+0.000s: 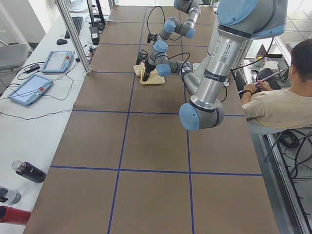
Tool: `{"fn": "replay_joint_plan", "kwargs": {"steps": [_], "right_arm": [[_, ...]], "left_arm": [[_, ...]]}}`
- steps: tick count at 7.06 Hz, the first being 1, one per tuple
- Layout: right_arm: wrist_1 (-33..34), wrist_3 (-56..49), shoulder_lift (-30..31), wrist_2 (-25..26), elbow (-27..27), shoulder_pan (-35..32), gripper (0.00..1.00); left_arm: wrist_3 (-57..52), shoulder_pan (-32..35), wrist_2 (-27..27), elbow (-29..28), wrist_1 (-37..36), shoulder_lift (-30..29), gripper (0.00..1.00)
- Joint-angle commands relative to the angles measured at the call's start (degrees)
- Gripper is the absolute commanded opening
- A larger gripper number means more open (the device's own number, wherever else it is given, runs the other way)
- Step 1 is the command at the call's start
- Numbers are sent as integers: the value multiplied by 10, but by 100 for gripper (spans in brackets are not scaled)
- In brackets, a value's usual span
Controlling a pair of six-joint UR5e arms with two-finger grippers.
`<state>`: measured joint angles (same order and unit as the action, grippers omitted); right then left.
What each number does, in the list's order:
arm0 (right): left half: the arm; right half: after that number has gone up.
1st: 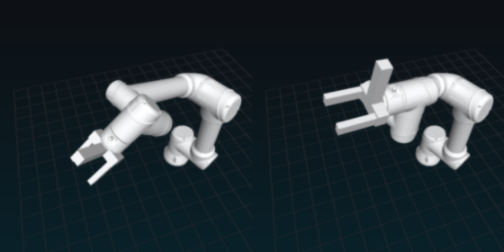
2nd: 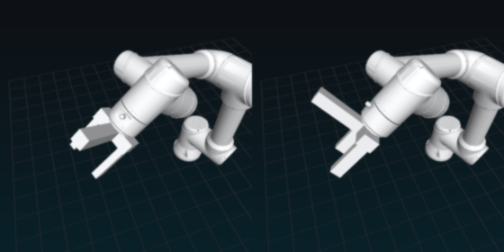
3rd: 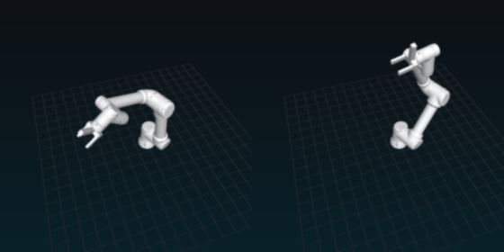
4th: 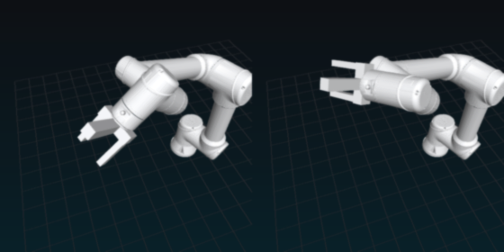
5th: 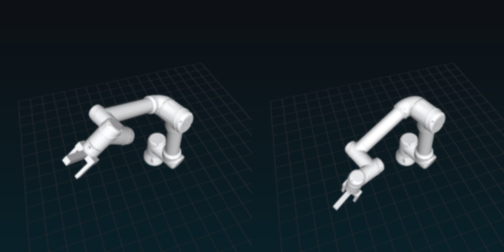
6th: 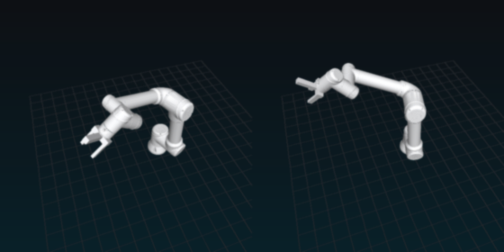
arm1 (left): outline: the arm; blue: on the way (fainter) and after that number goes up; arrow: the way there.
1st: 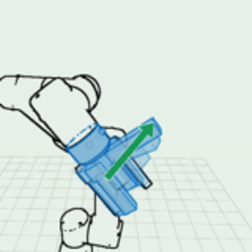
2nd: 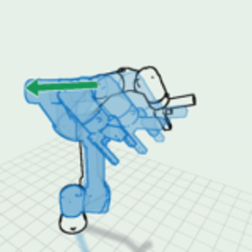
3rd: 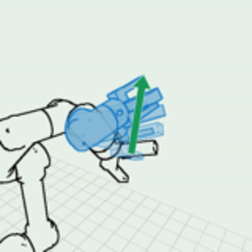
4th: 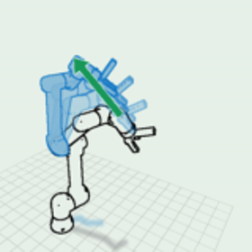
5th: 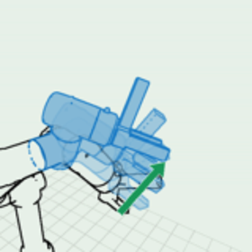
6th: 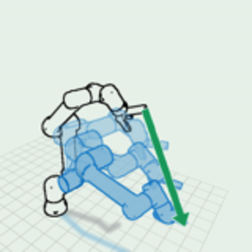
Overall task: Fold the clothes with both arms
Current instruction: 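Lay the folded edge down with both grippers and release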
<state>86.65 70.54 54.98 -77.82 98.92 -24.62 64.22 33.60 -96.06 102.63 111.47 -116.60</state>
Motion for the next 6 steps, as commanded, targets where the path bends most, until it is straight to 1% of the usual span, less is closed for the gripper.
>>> {"fn": "replay_joint_plan", "kwargs": {"steps": [1,2,3,4,5,6], "right_arm": [[-5,-18,-16,0,-41,-36,0],[-10,-21,-48,0,-97,-49,0],[-47,-22,-58,0,-140,-57,0],[-94,-22,-58,0,-173,-60,99],[-105,-19,-64,-5,-177,-68,100],[-105,-29,-73,-32,-176,-78,100]], "left_arm": [[1,0,0,2,0,1,100],[1,0,0,2,0,1,100],[0,0,-1,3,0,1,100],[0,0,-1,4,0,1,100],[0,0,-1,4,0,1,100],[-1,0,-2,6,0,1,100]]}}
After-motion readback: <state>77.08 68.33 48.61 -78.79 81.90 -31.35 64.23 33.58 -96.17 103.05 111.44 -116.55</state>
